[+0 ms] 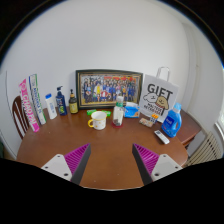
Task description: Pour water
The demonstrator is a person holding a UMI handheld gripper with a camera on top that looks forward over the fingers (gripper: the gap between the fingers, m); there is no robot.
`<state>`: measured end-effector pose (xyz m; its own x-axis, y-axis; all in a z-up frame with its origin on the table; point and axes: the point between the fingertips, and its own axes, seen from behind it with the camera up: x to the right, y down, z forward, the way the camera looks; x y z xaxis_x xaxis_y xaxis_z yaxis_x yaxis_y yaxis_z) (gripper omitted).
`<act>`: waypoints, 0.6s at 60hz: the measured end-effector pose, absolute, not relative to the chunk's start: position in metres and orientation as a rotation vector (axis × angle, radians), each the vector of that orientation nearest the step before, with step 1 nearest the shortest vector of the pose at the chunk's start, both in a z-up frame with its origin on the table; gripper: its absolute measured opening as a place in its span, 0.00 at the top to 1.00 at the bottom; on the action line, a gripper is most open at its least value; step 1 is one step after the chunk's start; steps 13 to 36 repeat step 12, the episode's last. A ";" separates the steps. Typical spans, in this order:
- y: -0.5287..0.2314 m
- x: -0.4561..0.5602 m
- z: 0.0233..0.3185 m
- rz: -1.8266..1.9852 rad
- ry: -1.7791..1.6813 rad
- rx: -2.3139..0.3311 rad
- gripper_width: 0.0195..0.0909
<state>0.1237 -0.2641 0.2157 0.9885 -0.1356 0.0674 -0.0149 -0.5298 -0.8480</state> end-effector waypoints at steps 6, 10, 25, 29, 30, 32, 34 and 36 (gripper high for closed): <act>-0.268 0.127 0.216 -0.155 0.108 -2.130 0.08; -0.269 0.132 0.216 -0.162 0.104 -2.133 0.08; -0.270 0.135 0.215 -0.162 0.101 -2.138 0.08; -0.270 0.135 0.215 -0.162 0.101 -2.138 0.08; -0.270 0.135 0.215 -0.162 0.101 -2.138 0.08; -0.270 0.135 0.215 -0.162 0.101 -2.138 0.08; -0.270 0.135 0.215 -0.162 0.101 -2.138 0.08; -0.270 0.135 0.215 -0.162 0.101 -2.138 0.08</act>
